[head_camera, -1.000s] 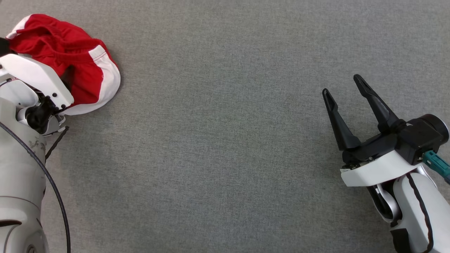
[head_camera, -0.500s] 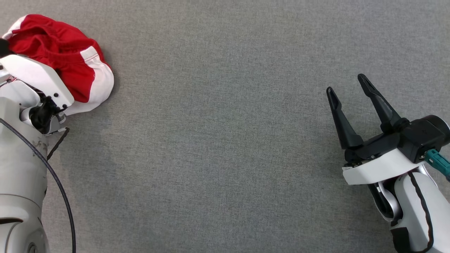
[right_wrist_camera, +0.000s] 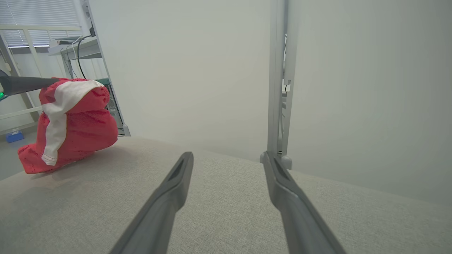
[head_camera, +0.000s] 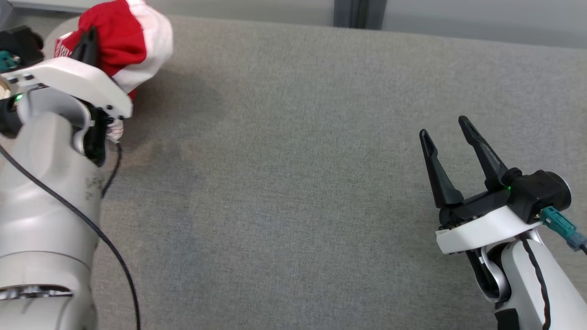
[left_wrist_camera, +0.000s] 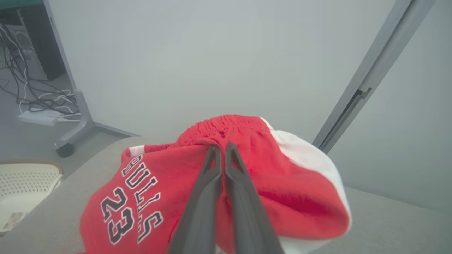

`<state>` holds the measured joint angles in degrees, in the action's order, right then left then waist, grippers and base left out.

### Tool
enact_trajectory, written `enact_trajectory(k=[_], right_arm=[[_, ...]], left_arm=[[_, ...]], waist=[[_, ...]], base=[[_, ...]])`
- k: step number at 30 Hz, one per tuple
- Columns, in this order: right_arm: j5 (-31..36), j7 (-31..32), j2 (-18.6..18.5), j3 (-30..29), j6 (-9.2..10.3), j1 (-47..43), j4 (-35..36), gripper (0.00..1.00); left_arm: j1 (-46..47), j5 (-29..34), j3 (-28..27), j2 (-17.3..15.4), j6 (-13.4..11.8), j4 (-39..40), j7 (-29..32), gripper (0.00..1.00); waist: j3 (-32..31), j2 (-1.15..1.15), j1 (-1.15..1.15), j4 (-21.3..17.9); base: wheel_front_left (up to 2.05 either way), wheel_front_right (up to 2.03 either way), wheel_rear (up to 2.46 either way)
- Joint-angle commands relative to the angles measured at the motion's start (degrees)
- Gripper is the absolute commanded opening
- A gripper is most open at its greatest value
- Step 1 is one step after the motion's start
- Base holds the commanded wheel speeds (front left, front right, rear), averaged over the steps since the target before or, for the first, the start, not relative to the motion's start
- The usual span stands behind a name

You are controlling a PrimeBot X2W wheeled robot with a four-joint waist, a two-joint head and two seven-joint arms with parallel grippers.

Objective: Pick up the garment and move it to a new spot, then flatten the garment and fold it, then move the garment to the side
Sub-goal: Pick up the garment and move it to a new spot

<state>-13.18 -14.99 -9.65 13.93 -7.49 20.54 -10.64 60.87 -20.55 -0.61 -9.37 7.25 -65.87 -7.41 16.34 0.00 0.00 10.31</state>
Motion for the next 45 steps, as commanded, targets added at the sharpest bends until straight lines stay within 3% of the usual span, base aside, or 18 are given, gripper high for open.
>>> enact_trajectory(k=[1,8,18,27,35,36,37,41,45], right_arm=[[0.1,-0.3,0.4,-0.2,-0.02,-0.9,-0.4,1.00],[0.5,-0.3,1.9,-2.7,-0.02,-2.6,-0.5,1.00],[1.3,-0.3,3.4,-8.0,-0.02,-4.3,0.5,1.00],[2.1,-0.3,5.1,-11.9,-0.02,-3.5,1.1,1.00],[1.8,-0.3,6.0,-12.4,-0.02,-2.7,1.1,1.00],[1.7,-0.3,6.0,-12.5,-0.02,-2.7,1.1,1.00],[1.6,-0.3,6.1,-12.5,-0.02,-2.8,1.1,1.00],[1.2,-0.3,6.4,-12.9,-0.02,-2.9,0.9,1.00],[1.2,-0.3,6.5,-13.8,-0.02,-3.6,0.5,1.00]], left_arm=[[-0.8,-1.0,1.9,1.6,0.3,1.9,-1.5,0.00],[-3.7,-8.1,13.7,2.3,0.2,13.6,-4.1,0.00],[-8.2,-16.1,32.8,1.3,0.2,27.7,-1.9,0.00],[-12.6,-16.0,41.9,5.6,0.1,25.0,-5.0,0.00],[-16.2,-17.4,52.1,6.4,-0.9,21.3,-5.2,0.00],[-16.6,-17.6,53.8,6.3,-1.3,20.8,-4.6,0.25],[-16.9,-18.4,55.1,6.3,-1.7,20.4,-3.9,0.99],[-17.2,-21.3,58.8,6.3,-2.6,19.9,-3.1,1.00],[-15.6,-23.6,59.2,6.3,-4.1,19.0,-5.2,1.00]], waist=[[-3.1,0.00,0.00,-0.8],[-6.9,0.00,0.00,-3.6],[-8.0,0.00,0.00,-10.1],[-7.1,0.00,0.00,-17.9],[-5.6,0.00,0.00,-23.3],[-5.5,0.00,0.00,-23.8],[-5.4,0.00,0.00,-24.2],[-5.3,0.00,0.00,-24.8],[-6.3,0.00,0.00,-23.6]], base=[[0.00,0.00,0.00],[0.00,0.00,0.00],[0.00,0.00,0.00],[0.00,0.00,0.00],[0.00,0.00,0.00],[0.00,0.00,0.00],[0.00,0.00,0.00],[0.00,0.00,0.00],[0.00,0.00,0.00]])
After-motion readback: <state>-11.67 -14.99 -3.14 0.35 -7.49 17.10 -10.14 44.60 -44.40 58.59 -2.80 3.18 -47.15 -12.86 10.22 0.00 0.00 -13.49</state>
